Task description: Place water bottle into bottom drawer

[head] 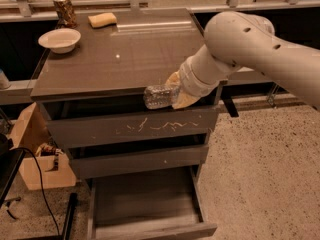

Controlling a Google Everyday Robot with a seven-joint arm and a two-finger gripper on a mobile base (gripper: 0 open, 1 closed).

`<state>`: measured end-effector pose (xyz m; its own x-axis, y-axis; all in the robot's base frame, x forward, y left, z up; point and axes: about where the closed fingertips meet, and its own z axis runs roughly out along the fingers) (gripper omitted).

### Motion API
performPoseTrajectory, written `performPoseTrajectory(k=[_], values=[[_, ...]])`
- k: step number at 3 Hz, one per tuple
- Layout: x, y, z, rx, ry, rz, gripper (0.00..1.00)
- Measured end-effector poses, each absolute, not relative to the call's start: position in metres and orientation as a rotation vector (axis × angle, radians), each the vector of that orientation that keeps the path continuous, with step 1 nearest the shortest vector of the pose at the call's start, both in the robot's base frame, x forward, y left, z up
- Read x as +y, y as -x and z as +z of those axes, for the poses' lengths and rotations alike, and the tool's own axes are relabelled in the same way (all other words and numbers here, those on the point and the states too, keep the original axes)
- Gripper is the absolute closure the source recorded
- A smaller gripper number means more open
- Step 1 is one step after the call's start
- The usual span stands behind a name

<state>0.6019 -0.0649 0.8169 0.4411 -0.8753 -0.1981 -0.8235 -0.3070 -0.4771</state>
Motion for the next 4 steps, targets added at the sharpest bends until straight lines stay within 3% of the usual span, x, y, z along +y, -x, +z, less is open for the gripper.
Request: performPoseTrajectory(k=[1,4], values=[[-0.071,-0.615,0.796,1.467,2.100,-0.012,1.00],[-0.084,-0.577,0.773,1.538,2.059,0.025,1.00]])
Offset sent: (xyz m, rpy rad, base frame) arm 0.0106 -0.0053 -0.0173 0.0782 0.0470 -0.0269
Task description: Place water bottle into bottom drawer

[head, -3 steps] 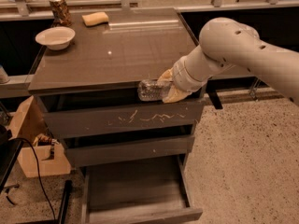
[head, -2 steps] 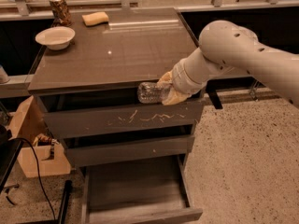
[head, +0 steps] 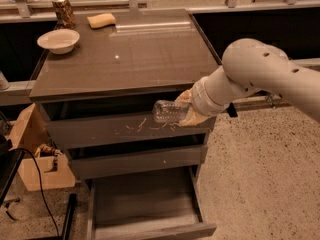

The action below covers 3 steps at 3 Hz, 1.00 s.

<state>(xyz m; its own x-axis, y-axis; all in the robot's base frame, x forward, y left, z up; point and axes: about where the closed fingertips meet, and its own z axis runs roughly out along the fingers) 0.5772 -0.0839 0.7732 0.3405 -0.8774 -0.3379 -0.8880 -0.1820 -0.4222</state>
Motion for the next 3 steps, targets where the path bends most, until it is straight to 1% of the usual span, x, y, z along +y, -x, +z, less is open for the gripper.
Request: performPoseTrajectory(k=[1,2,3], values=[[-0.088,-0.543,0.754,1.562,2.046,0.081,1.00],[-0.086,-0.516,0.715,1.590,2.045,0.165,1.00],[-0.080,-0.507,0.683,1.591,2.053,0.199,1.00]])
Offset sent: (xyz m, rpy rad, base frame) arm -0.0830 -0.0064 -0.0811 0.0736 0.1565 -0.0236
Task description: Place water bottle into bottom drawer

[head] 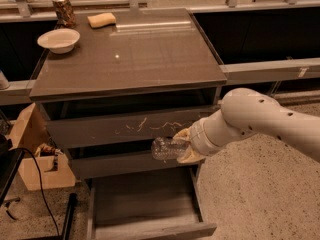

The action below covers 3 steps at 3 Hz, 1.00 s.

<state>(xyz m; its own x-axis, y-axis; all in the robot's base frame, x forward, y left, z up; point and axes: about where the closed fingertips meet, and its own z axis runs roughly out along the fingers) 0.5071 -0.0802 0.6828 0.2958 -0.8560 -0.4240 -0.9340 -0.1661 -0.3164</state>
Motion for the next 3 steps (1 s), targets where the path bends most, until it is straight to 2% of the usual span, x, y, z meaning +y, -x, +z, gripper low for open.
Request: performPoseTrajectory(k=[1,3], values=[[-0.059,-0.516,0.624,1.503,2.112,0.142,1.00],[-0.051,-0.514,0.609,1.516,2.143,0.168,1.00]])
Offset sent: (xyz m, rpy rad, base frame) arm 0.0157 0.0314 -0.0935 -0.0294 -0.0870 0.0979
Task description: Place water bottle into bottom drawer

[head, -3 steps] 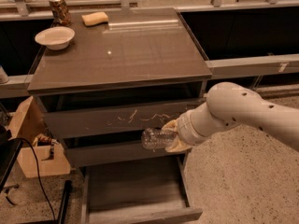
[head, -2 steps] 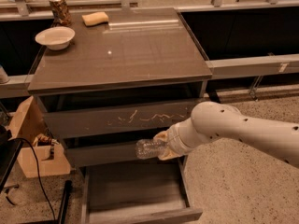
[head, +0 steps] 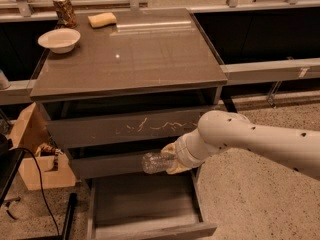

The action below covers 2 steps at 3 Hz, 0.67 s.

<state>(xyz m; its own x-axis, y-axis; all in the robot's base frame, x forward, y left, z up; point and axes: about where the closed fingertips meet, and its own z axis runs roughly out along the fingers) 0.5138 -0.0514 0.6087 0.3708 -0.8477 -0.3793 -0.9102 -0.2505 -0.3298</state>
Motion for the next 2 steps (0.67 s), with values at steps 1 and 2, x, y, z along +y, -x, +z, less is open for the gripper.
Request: performPoseTrajectory(k=[1,2], values=[[-0.048,-0.513,0.573,1.564,2.197,0.185,1.00],[-0.058,-0.519,0.520,1.630,2.229,0.162,1.00]])
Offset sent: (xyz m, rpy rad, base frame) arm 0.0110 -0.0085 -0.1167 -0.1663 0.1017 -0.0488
